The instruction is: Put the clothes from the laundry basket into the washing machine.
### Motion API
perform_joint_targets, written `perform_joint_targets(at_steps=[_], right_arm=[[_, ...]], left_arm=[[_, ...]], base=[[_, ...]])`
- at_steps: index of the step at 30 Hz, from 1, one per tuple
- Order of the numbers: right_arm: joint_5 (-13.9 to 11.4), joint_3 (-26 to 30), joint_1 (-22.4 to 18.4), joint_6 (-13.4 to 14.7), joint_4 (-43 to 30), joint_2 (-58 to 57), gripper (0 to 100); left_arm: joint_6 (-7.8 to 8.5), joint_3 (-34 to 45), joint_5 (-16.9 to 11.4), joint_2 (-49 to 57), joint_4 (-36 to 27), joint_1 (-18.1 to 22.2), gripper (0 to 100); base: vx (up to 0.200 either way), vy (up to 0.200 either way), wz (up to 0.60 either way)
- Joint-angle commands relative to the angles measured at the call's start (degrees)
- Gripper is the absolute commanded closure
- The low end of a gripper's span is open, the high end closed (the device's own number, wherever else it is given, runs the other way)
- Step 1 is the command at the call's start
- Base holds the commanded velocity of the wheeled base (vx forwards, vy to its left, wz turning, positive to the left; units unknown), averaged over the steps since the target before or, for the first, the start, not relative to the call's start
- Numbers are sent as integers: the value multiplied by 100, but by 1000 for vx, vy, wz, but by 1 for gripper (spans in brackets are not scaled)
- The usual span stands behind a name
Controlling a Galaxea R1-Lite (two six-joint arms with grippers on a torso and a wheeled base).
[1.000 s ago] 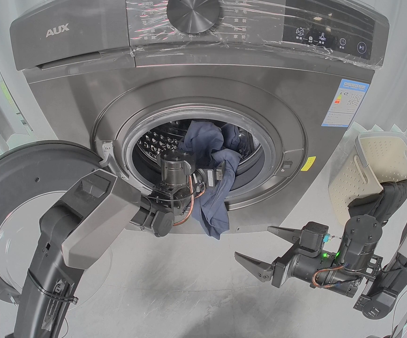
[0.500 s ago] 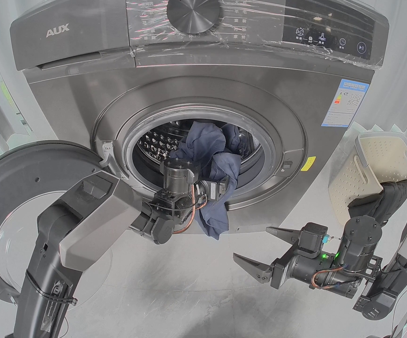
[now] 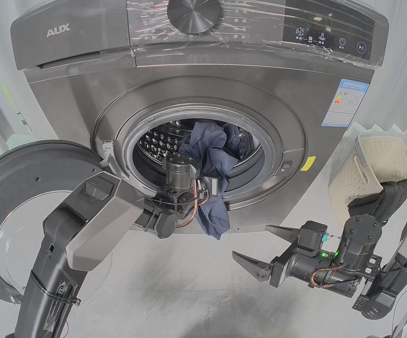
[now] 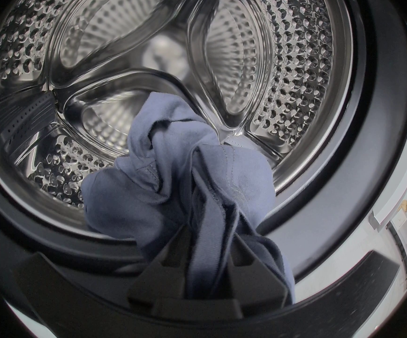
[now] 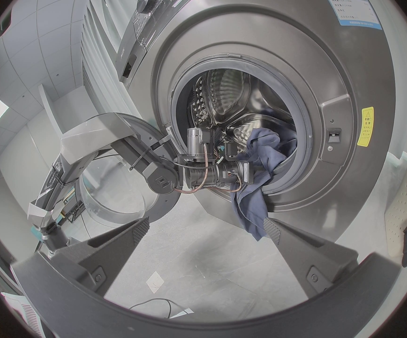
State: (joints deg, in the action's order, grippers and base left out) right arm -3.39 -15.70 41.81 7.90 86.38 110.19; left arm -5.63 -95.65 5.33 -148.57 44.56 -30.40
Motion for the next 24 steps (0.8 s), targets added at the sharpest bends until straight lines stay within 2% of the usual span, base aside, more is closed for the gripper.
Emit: perform_joint_targets(at_steps=[1, 4, 5, 14, 21, 24], right_arm=[[-4, -21, 2, 1, 1, -6, 0], [-4, -21, 2, 1, 1, -6, 0], [-4, -21, 2, 1, 1, -6, 0], [-4, -47, 2, 1, 1, 2, 0], [-4, -38, 2, 10, 1, 2, 0], [-4, -38, 2, 10, 1, 2, 0]], left_arm=[[-96, -894, 135, -252, 106, 52, 100], [-272, -1861, 434, -445, 53, 184, 100], [-298, -1894, 504, -515, 44, 219, 100], [-333, -1894, 496, -498, 229, 368, 100], [-404, -1894, 592, -507, 229, 298, 100], [-509, -1694, 601, -471, 238, 184, 100]], base=[[0, 0, 0], [0, 0, 0], [0, 0, 0], [0, 0, 0], [0, 0, 0], [0, 0, 0]])
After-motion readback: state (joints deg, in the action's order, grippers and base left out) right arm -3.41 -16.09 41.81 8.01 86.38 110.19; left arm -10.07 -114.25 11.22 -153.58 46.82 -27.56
